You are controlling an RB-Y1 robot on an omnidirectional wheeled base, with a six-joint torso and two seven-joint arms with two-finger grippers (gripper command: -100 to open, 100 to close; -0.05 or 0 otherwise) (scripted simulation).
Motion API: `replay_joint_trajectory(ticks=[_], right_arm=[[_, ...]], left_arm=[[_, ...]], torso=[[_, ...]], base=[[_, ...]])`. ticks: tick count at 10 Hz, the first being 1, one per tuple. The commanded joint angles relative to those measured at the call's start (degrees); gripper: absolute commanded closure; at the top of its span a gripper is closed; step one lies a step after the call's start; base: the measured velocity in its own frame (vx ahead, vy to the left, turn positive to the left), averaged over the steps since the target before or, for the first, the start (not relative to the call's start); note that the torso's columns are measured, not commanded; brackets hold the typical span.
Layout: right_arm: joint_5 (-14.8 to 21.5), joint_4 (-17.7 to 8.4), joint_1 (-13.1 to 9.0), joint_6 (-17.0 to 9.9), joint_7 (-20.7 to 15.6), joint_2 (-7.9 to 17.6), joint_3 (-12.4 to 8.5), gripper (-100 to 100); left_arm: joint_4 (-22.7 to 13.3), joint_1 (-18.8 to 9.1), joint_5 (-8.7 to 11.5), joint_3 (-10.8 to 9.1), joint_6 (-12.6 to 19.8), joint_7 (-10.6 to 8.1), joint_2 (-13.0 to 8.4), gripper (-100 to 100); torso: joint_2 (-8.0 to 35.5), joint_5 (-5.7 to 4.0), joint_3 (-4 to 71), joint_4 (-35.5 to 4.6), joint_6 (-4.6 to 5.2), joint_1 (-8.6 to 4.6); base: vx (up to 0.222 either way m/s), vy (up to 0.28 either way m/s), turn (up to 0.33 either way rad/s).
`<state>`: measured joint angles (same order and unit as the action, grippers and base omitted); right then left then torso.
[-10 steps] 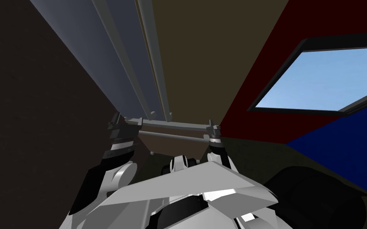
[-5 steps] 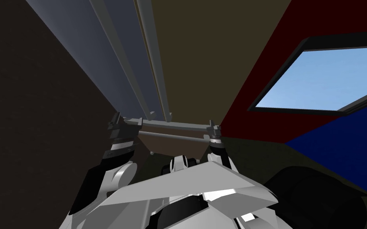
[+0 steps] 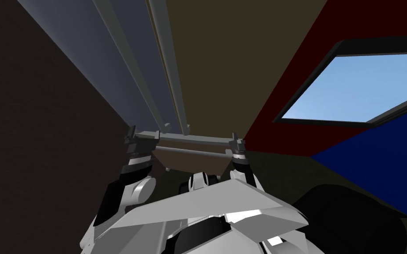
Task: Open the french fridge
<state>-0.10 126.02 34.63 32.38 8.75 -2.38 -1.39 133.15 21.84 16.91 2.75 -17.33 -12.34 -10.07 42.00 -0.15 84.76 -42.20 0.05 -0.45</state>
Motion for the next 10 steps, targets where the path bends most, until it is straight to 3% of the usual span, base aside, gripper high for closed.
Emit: replay_joint_trajectory(ticks=[1, 10], right_arm=[[0.03, 0.02, 0.0, 0.05, 0.0, 0.02, 0.09, 0], [0.05, 0.03, 0.0, 0.08, 0.0, 0.02, 0.13, 0]], left_arm=[[-2.72, -1.19, -0.47, 0.69, -3.15, 0.22, 0.21, -100], [-13.51, -6.14, -2.3, 3.36, -15.43, 1.01, 0.99, -100]], torso=[[0.06, 0.01, -0.04, -0.02, 0.01, 0.02], [-0.32, -0.1, 0.23, 0.12, 0.41, -0.2]], base=[[-0.006, -0.016, -0.056], [-0.014, -0.011, -0.065]])
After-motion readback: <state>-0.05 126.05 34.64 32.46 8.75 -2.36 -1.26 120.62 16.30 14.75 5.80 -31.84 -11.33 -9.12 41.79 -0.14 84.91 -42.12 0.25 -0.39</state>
